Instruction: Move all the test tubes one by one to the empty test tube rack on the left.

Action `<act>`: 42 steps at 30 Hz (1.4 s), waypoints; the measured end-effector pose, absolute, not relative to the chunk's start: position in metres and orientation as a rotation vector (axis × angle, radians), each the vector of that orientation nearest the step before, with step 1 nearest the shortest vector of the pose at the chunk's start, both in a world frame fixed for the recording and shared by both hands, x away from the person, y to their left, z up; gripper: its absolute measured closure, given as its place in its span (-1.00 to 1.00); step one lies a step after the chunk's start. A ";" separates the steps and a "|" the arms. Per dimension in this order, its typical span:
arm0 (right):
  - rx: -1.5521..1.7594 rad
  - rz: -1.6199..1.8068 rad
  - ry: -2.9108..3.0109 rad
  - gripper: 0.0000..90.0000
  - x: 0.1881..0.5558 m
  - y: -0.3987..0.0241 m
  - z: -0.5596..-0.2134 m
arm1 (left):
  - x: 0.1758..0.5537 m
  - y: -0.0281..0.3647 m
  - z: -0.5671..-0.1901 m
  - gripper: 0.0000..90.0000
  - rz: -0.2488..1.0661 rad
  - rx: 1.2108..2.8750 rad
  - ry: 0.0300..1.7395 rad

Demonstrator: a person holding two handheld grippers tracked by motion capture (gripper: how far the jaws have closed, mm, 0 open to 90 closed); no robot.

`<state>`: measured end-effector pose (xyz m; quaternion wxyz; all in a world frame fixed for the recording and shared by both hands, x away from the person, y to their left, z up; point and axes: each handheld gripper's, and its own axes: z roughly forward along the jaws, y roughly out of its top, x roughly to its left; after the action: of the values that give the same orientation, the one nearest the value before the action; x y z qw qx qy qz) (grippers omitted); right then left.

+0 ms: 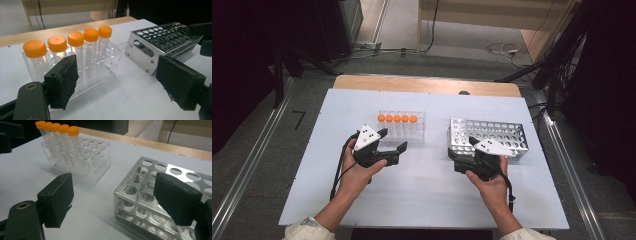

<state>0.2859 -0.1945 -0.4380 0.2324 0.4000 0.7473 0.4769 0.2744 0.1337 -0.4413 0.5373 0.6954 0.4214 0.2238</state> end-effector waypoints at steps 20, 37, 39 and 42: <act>1.134 1.303 2.019 -0.66 0.280 -0.216 -0.438 | 0.259 0.153 -0.456 -0.63 0.568 1.631 1.055; 1.183 1.278 1.969 -0.66 0.276 -0.240 -0.439 | 0.253 0.176 -0.459 -0.63 0.651 1.611 1.103; 1.192 1.272 1.961 -0.66 0.275 -0.244 -0.439 | 0.251 0.178 -0.460 -0.63 0.639 1.614 1.106; 1.206 1.266 1.950 -0.66 0.273 -0.250 -0.439 | 0.248 0.180 -0.463 -0.66 0.631 1.629 1.111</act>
<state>0.2731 -0.2503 -0.4388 0.2583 0.4448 0.7194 0.4668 0.2479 0.1798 -0.4627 0.5104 0.6767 0.4613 0.2622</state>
